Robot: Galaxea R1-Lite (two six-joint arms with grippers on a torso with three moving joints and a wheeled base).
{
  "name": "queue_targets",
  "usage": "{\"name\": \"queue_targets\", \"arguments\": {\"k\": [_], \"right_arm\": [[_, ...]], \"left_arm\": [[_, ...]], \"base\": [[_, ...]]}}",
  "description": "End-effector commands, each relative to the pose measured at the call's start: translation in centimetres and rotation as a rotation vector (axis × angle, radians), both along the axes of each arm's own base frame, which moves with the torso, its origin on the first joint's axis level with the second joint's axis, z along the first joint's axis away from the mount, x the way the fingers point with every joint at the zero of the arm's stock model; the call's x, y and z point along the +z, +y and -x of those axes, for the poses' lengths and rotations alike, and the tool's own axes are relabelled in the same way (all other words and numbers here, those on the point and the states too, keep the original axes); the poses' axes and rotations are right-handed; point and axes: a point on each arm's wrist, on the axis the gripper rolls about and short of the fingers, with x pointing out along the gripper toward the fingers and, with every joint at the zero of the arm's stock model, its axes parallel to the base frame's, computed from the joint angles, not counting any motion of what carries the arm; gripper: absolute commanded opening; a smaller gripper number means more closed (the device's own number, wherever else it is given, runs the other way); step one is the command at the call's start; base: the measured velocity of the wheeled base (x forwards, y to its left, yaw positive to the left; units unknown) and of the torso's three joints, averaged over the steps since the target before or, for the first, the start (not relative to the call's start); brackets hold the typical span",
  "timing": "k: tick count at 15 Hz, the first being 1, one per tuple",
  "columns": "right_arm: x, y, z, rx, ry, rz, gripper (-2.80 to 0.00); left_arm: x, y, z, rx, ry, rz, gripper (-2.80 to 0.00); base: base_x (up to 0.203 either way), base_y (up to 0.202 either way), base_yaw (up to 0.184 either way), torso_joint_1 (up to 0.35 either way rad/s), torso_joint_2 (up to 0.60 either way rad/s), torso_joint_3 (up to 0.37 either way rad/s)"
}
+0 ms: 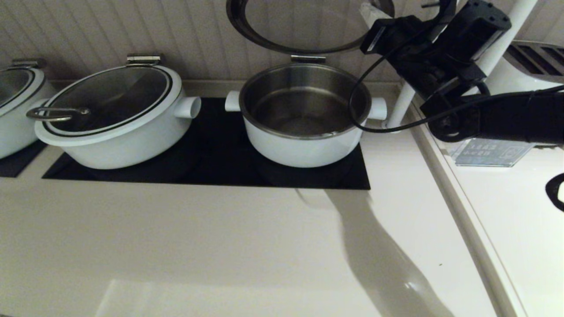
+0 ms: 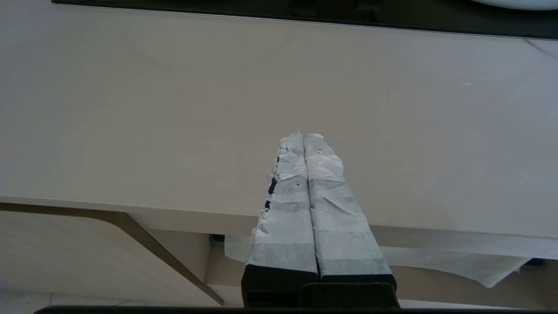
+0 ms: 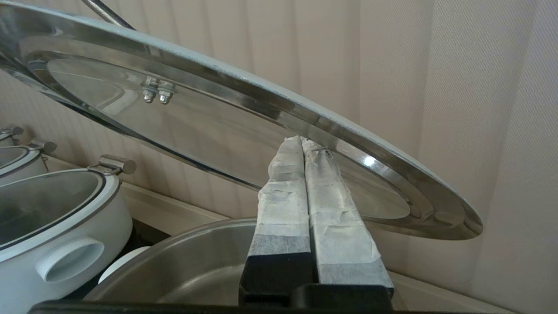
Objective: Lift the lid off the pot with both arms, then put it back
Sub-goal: Open the pot lid completely
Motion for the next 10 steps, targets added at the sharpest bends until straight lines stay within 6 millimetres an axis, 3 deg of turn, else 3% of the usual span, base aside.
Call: {"name": "queue_targets", "arguments": {"k": [1, 10], "right_arm": [[0.42, -0.21, 0.07, 0.005, -0.021, 0.0, -2.8], [0.65, -0.82, -0.06, 0.003, -0.037, 0.011, -2.8]], "left_arm": [[0.01, 0.0, 0.0, 0.0, -0.001, 0.001, -2.8], [0.01, 0.0, 0.0, 0.0, -0.001, 0.001, -2.8]], "base": [[0.0, 0.0, 0.0, 0.0, 0.0, 0.0], [0.0, 0.0, 0.0, 0.0, 0.0, 0.0]]}}
